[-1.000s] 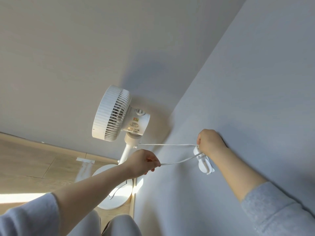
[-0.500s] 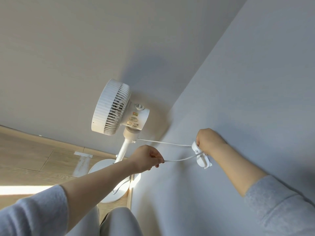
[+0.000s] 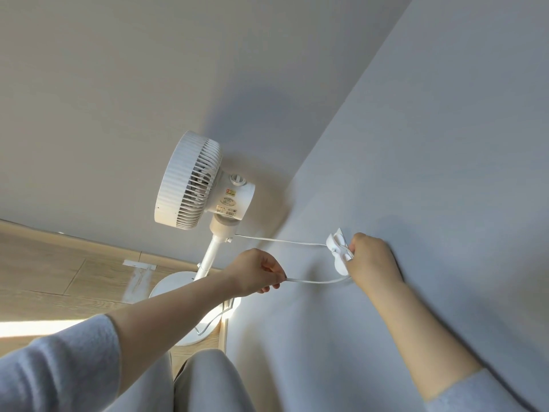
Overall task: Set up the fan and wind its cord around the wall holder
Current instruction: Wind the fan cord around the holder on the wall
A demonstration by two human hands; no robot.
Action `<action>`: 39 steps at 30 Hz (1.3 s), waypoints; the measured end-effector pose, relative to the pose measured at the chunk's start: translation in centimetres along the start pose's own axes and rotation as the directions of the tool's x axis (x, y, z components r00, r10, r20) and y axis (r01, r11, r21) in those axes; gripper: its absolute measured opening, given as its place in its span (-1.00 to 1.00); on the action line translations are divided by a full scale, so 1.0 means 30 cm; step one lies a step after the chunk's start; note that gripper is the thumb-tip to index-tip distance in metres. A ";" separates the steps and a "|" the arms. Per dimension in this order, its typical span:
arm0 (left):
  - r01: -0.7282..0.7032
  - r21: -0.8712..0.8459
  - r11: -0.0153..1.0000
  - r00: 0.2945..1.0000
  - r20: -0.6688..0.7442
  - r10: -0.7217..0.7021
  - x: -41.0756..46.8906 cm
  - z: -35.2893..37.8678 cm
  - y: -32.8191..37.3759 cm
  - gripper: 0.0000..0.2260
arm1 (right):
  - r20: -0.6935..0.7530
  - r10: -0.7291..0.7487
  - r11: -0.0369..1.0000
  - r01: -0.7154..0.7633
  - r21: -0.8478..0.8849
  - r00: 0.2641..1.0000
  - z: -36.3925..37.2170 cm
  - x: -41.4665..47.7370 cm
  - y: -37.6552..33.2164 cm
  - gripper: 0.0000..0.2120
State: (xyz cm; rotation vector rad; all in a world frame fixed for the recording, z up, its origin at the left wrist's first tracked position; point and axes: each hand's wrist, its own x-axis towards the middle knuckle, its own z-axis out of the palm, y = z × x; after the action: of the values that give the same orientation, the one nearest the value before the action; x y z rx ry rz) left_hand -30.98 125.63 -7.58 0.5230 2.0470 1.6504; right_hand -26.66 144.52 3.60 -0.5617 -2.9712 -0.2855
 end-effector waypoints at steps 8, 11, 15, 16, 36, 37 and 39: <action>0.006 0.069 0.998 1.000 0.021 -0.008 -0.032 0.019 -0.009 -0.89 | -0.079 0.093 0.994 -0.087 0.072 0.993 0.066 -0.111 0.022 -0.82; 0.010 0.085 0.996 0.999 0.032 -0.013 -0.048 0.013 -0.018 -0.93 | -0.077 0.131 0.988 -0.123 0.096 0.988 0.092 -0.130 0.012 -0.80; 0.015 0.087 0.996 0.999 0.034 -0.018 -0.063 0.005 -0.022 -0.93 | -0.093 0.142 0.983 -0.130 0.126 0.985 0.131 -0.154 0.007 -0.77; 0.015 0.089 0.996 0.999 0.037 -0.019 -0.064 0.003 -0.022 -0.93 | -0.099 0.148 0.982 -0.135 0.131 0.984 0.142 -0.156 0.005 -0.76; 0.171 0.107 0.979 0.982 -0.103 -0.160 -0.054 -0.108 -0.113 -0.85 | 0.048 0.088 0.984 -0.094 0.151 0.995 0.279 -0.067 -0.119 -0.88; 0.172 0.103 0.980 0.980 -0.116 -0.160 -0.048 -0.108 -0.115 -0.85 | 0.065 0.075 0.986 -0.083 0.146 0.995 0.276 -0.051 -0.123 -0.86; 0.168 0.100 0.981 0.977 -0.149 -0.152 -0.033 -0.106 -0.117 -0.86 | 0.092 0.034 0.988 -0.047 0.144 0.995 0.275 -0.018 -0.123 -0.84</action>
State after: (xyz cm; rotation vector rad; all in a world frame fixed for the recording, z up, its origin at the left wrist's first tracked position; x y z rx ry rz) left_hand -31.99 121.79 -10.33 0.2758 2.2301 1.5228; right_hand -28.09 142.64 -5.15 -0.6327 -3.0285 -0.0389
